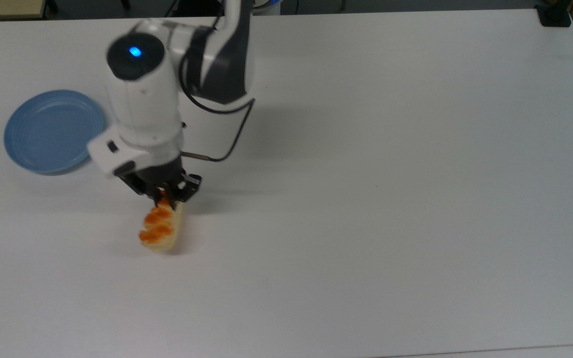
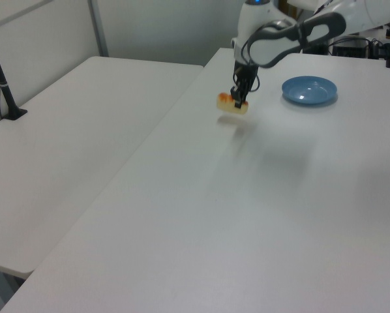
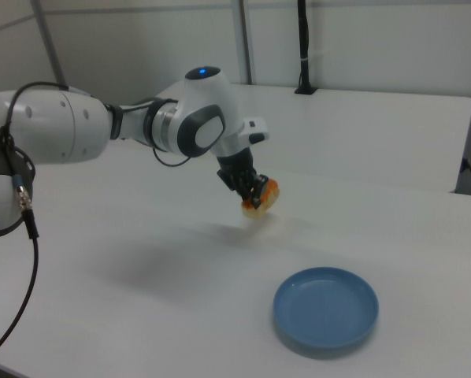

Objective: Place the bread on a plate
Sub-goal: 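Carry the bread roll over the light blue plate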

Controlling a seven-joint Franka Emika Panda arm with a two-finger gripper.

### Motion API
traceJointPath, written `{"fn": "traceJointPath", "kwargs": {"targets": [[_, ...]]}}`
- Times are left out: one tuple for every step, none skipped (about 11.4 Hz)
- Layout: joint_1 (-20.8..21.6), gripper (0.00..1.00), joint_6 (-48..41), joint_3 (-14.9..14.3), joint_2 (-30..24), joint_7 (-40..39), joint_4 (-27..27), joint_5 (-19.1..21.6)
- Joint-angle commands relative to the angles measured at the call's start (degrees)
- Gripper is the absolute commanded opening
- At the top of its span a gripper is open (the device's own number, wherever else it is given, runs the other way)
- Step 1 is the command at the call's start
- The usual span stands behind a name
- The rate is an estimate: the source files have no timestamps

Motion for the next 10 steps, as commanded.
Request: {"fn": "traceJointPath", "kwargs": {"targets": [[-2.9, 0.26, -3.89, 0.09, -6.87, -0.61, -3.8, -4.67], [-4.48, 0.26, -4.51, 0.09, -7.92, -1.93, -3.89, -6.35], [-6.41, 0.26, -5.38, 0.09, -9.41, -4.9, -4.59, -6.45], [-7.82, 0.26, -6.09, 0.09, -11.25, -8.84, -6.07, -6.45], [-9.57, 0.26, -6.53, 0.09, -12.84, -11.93, -7.91, -6.45], [-11.07, 0.26, -6.71, 0.09, -13.2, -13.96, -8.37, -6.45], [-12.48, 0.26, -6.71, 0.09, -13.21, -15.98, -8.98, -6.45], [-13.8, 0.26, -6.62, 0.09, -13.38, -18.7, -10.03, -6.45], [-15.03, 0.26, -6.62, -0.43, -13.99, -22.47, -11.35, -6.45], [-15.91, 0.26, -6.54, -0.61, -14.52, -25.81, -13.01, -6.45]]}}
